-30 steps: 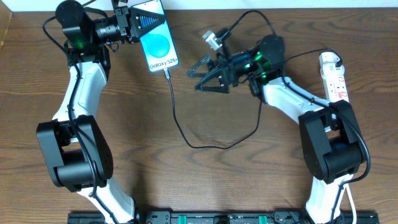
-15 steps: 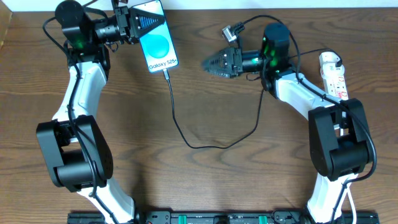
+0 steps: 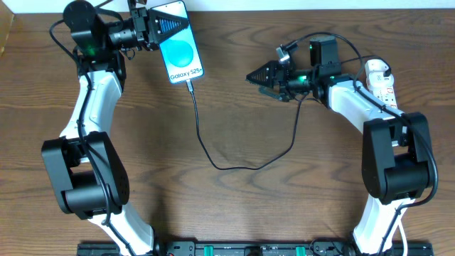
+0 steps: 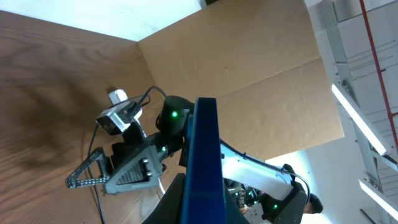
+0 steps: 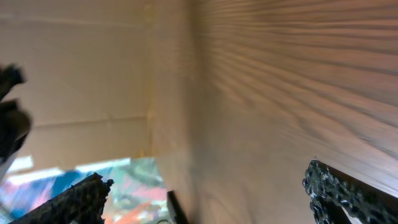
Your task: Plug charger to phone and switch on socket
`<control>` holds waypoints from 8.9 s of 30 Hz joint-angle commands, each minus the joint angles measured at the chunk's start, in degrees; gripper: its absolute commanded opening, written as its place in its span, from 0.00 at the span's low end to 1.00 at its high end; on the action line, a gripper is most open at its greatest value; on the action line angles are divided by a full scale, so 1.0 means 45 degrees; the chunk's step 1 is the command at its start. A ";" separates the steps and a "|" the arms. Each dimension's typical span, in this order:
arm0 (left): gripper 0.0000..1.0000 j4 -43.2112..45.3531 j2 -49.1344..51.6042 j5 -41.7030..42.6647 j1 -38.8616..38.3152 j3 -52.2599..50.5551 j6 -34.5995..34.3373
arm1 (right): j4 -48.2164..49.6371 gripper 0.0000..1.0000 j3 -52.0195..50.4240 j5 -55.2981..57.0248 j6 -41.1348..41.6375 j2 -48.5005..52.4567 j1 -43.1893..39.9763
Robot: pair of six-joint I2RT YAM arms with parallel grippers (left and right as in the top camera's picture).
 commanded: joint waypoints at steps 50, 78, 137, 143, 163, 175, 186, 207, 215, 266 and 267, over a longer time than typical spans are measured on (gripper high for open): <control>0.07 -1.4970 0.0787 -0.9122 -0.4357 0.0262 1.4382 | -0.5037 0.99 0.0078 1.0958 -0.4269 -0.6756 -0.0073; 0.07 -1.4528 0.3473 -1.0817 -0.5799 0.0262 1.0977 | -0.5105 0.99 0.0039 1.1011 -0.4269 -0.6751 -0.0073; 0.82 -1.7092 0.4104 -1.3867 -0.6227 0.0189 1.1084 | -0.4707 0.99 0.0034 1.1001 -0.4260 -0.6280 -0.0039; 0.82 -1.7510 0.4104 -1.3867 -0.5615 0.0189 1.1094 | -0.4435 0.99 0.0034 1.1001 -0.4260 -0.6280 -0.0039; 0.83 -2.1595 -0.1525 -1.9666 -0.4381 0.0194 1.3474 | -0.4425 0.99 0.0029 1.1477 -0.4265 -0.6280 -0.0039; 0.84 -2.1823 -0.6353 -1.9666 -0.4381 0.0194 1.3478 | -0.4736 0.99 0.0029 1.1443 -0.4260 -0.6280 -0.0039; 0.84 -2.1823 -0.6445 -1.9666 -0.4381 0.0194 1.3478 | -0.5508 0.99 0.1049 1.0836 -0.4750 -0.6280 -0.0680; 0.84 -2.1823 -0.6445 -1.9666 -0.4381 0.0194 1.3474 | -1.2643 0.99 0.7970 0.7611 -0.9437 -0.5367 -0.8310; 0.84 -2.1823 -0.6445 -1.9666 -0.4381 0.0194 1.3474 | -1.2968 0.99 0.7970 0.7232 -1.2133 -0.1783 -0.8539; 0.84 -2.1823 -0.6445 -1.9666 -0.4381 0.0194 1.3474 | -1.2395 0.98 0.7189 0.5484 -1.1021 0.3905 -0.6358; 0.84 -2.1823 -0.6445 -1.9666 -0.4381 0.0194 1.3474 | -1.2240 0.98 0.6970 0.5338 -1.1016 0.3905 -0.6309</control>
